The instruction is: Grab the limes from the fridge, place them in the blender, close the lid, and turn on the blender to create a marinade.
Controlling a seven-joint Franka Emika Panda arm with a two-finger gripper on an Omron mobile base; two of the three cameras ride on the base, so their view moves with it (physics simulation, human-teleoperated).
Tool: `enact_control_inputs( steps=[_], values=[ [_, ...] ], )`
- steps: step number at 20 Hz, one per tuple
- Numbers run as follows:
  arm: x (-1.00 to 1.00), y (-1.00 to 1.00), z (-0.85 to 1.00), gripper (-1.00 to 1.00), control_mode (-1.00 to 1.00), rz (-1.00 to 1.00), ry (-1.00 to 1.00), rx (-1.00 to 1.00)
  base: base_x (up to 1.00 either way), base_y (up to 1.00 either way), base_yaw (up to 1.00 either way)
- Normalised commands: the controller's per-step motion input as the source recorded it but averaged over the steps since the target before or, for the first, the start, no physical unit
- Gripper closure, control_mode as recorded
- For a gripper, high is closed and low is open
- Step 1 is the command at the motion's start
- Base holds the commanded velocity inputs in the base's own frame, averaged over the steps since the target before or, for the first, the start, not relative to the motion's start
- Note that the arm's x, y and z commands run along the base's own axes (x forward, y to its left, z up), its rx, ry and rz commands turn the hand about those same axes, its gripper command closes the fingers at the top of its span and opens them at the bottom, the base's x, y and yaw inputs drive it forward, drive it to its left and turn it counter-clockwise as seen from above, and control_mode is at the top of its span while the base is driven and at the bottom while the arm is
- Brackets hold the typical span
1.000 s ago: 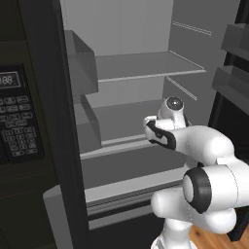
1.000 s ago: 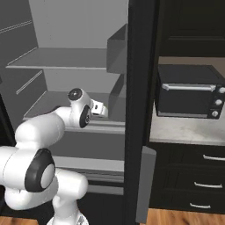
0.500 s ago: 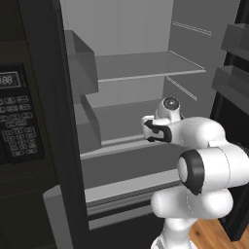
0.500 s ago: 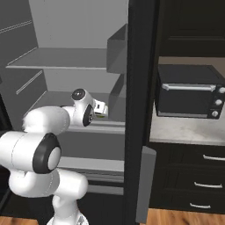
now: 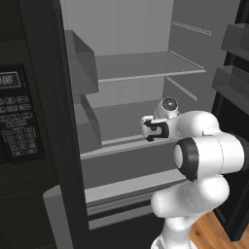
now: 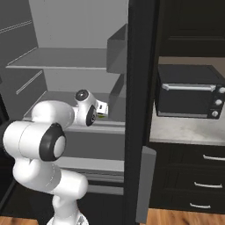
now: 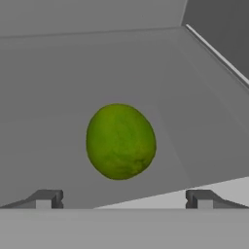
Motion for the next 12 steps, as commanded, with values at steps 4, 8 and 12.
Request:
enact_control_inputs(
  steps=[4, 8, 12],
  values=[
    [0.19, -0.01, -0.13, -1.00, -1.00, 0.00, 0.00, 0.00, 0.00, 0.00, 0.00],
    [0.22, 0.00, -0.10, -1.00, -1.00, 0.00, 0.00, 0.00, 0.00, 0.00, 0.00],
    [0.25, 0.00, -0.09, -1.00, -1.00, 0.00, 0.00, 0.00, 0.00, 0.00, 0.00]
  ],
)
